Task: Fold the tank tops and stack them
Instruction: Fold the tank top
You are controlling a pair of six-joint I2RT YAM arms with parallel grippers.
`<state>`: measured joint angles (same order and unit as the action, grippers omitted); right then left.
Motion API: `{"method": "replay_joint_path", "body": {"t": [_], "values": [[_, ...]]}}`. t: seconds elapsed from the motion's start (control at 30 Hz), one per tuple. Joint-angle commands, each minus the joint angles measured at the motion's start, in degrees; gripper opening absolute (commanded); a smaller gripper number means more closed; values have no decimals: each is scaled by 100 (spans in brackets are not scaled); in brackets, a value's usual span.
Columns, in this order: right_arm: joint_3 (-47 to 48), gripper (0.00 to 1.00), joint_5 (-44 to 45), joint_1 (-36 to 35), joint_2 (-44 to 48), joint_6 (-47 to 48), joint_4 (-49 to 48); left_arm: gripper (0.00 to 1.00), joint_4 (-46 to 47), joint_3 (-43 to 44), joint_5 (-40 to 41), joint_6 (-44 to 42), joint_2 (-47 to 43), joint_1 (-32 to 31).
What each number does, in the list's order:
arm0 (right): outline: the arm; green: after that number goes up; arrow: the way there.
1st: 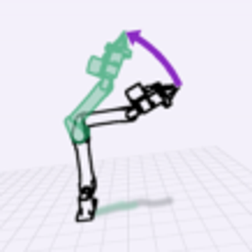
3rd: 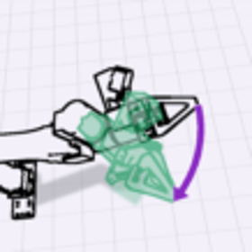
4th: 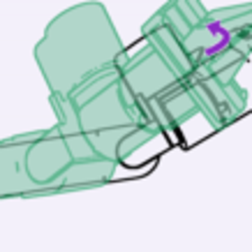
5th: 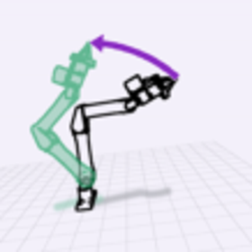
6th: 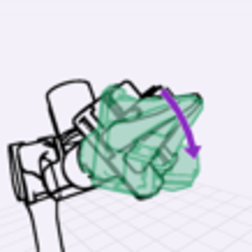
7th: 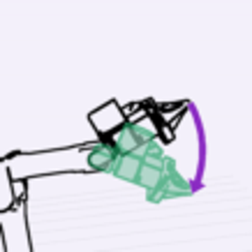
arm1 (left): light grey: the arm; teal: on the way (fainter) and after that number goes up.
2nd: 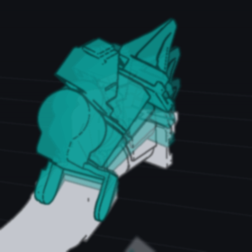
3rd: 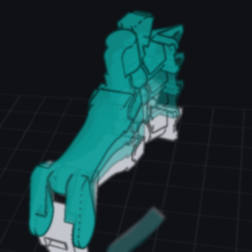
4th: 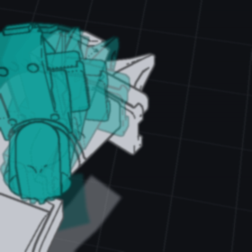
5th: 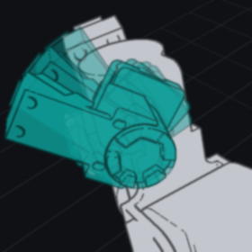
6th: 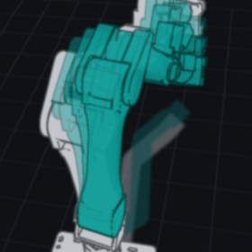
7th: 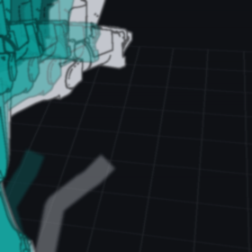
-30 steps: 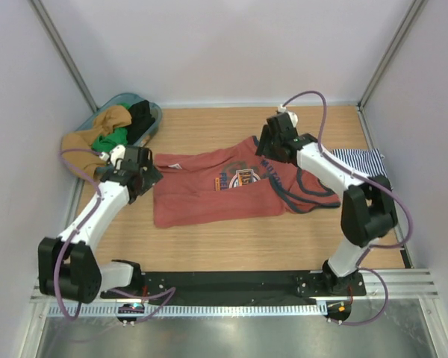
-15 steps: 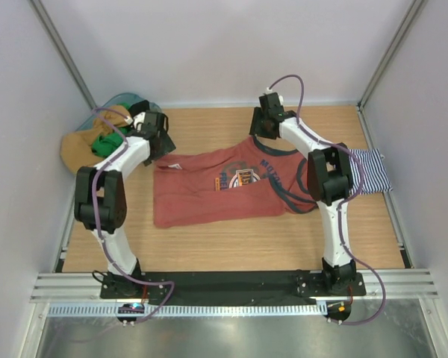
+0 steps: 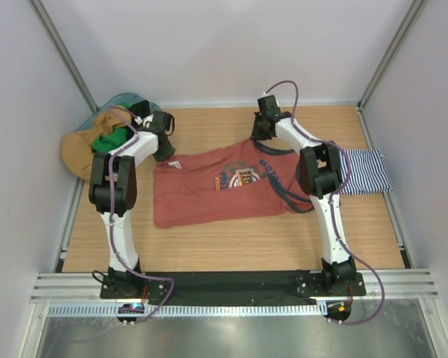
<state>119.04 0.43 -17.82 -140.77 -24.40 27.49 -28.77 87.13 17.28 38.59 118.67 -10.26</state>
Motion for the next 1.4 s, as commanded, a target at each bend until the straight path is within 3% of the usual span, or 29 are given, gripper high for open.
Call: {"method": "replay_joint_path", "body": {"t": [0.0,0.07,0.37,0.5,0.63,0.83,0.93,1.03,1.13,1.37], "values": [[225,6,122,68,120,-108,-235,26,91,365,249,-193,6,51],[137,2,116,147,164,-161,-357,22,65,497,276,-237,33,59],[-303,1,-244,429,471,-416,-859,23,-48,1068,496,-290,226,86],[-355,1,-368,446,471,-416,-929,58,-94,659,356,-325,-150,86],[-320,13,-385,481,401,-469,-964,60,214,173,57,-361,-476,77],[-329,15,-491,517,392,-530,-991,54,170,181,-207,-282,-301,77],[-338,15,-526,526,401,-565,-991,43,179,278,-234,-220,-161,77],[-338,15,-561,534,419,-566,-1008,25,170,471,-111,-203,-46,77],[-338,15,-544,534,436,-557,-1008,0,135,682,-14,-185,50,94],[-399,14,-544,578,428,-609,-1114,0,47,1270,-505,420,411,384]]}}
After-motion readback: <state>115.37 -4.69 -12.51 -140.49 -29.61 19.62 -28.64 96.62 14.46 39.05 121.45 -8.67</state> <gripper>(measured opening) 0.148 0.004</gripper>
